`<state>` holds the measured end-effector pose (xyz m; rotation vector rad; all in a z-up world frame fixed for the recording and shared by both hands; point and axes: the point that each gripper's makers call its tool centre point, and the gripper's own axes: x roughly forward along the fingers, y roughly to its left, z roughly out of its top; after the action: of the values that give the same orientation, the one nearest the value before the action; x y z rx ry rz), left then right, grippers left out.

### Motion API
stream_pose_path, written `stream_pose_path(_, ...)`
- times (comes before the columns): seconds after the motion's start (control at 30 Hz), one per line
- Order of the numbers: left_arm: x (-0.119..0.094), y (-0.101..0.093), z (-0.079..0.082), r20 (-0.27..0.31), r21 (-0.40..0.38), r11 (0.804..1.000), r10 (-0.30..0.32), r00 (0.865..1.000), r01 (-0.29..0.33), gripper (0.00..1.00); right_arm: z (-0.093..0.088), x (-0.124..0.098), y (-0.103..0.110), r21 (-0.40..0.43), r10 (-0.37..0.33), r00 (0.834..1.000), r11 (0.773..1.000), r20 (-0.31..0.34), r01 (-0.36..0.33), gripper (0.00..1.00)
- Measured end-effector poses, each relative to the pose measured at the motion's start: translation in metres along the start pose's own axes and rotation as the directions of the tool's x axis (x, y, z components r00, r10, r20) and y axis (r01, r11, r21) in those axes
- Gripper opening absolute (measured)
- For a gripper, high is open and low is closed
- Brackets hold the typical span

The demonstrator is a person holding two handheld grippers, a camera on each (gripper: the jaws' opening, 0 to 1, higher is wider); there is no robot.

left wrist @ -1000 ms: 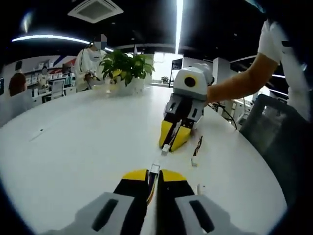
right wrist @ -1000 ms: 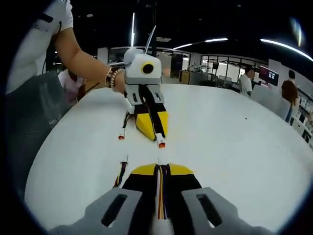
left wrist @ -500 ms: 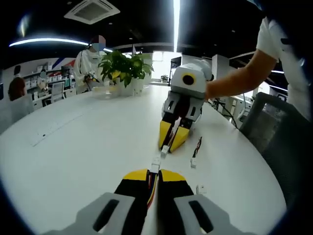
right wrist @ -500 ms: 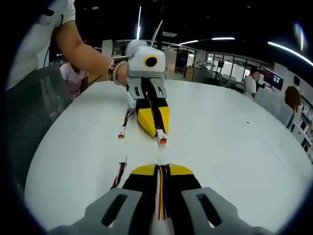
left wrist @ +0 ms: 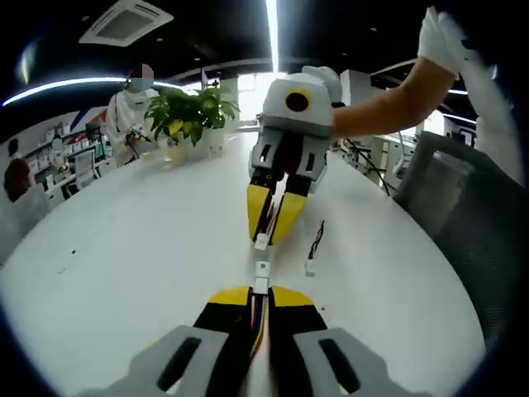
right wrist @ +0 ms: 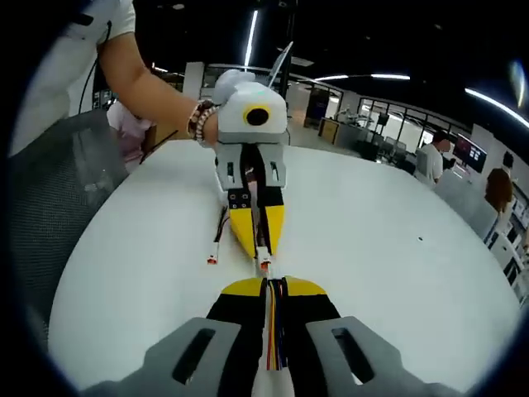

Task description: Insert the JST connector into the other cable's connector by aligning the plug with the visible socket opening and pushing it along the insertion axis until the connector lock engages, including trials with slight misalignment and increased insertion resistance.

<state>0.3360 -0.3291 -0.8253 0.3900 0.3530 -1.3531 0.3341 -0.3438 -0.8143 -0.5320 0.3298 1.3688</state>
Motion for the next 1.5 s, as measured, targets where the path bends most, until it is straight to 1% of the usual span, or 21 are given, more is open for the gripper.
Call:
stream_pose_path(0.2,-0.002,0.002,0.001,0.008,-0.007,1.0,0.004,1.0,-0.004,0.01,-0.005,0.004,0.003,-0.005,0.013,1.0,1.0,-0.021,-0.013,0.04)
stream_pose_path(0.37,-0.001,0.002,-0.001,0.001,-0.005,1.0,0.002,1.0,-0.002,0.01,-0.005,0.006,0.002,0.009,0.01,1.0,1.0,-0.02,-0.01,0.04)
stream_pose_path(0.5,0.001,0.002,-0.003,-0.015,0.002,1.0,-0.002,1.0,0.002,0.01,-0.008,0.009,0.003,-0.003,0.014,0.999,1.0,-0.036,-0.014,0.04)
stream_pose_path(0.73,0.001,0.001,-0.004,-0.024,0.023,1.0,-0.013,1.0,0.013,0.01,-0.01,0.011,0.006,-0.015,0.03,0.998,0.999,-0.048,-0.031,0.04)
stream_pose_path(0.87,0.002,0.0,0.002,-0.001,0.025,0.999,-0.025,1.0,0.025,0.01,-0.006,0.013,0.011,-0.029,0.048,0.998,0.998,-0.041,-0.049,0.04)
stream_pose_path(0.9,0.003,0.001,0.002,-0.004,0.035,0.999,-0.022,1.0,0.023,0.01,-0.006,0.014,0.011,-0.035,0.046,0.998,0.998,-0.047,-0.047,0.04)
stream_pose_path(0.93,0.003,0.001,0.0,-0.02,0.05,0.998,-0.023,1.0,0.024,0.01,-0.006,0.014,0.011,-0.036,0.046,0.998,0.998,-0.049,-0.048,0.04)
stream_pose_path(1.1,0.002,0.0,0.0,-0.015,0.062,0.998,-0.031,0.999,0.032,0.0,-0.007,0.014,0.012,-0.036,0.05,0.997,0.998,-0.051,-0.052,0.03)
stream_pose_path(1.2,0.002,0.003,0.001,-0.008,0.05,0.999,-0.02,1.0,0.021,0.0,-0.006,0.013,0.01,-0.027,0.038,0.998,0.999,-0.049,-0.039,0.03)
stream_pose_path(1.27,0.002,0.003,0.003,0.005,0.032,0.999,-0.026,1.0,0.026,0.0,-0.005,0.014,0.008,-0.021,0.031,0.998,0.999,-0.047,-0.032,0.03)
stream_pose_path(1.33,0.003,0.003,0.003,0.005,0.034,0.999,-0.022,1.0,0.022,0.0,-0.005,0.014,0.008,-0.029,0.03,0.998,0.999,-0.048,-0.032,0.03)
stream_pose_path(1.47,0.003,0.002,0.004,0.009,0.043,0.999,-0.024,1.0,0.023,0.0,-0.006,0.013,0.008,-0.017,0.029,0.998,0.999,-0.048,-0.029,0.03)
stream_pose_path(1.5,0.004,0.001,0.004,0.013,0.034,0.999,-0.03,0.999,0.029,0.0,-0.005,0.014,0.008,-0.014,0.03,0.999,0.999,-0.046,-0.031,0.03)
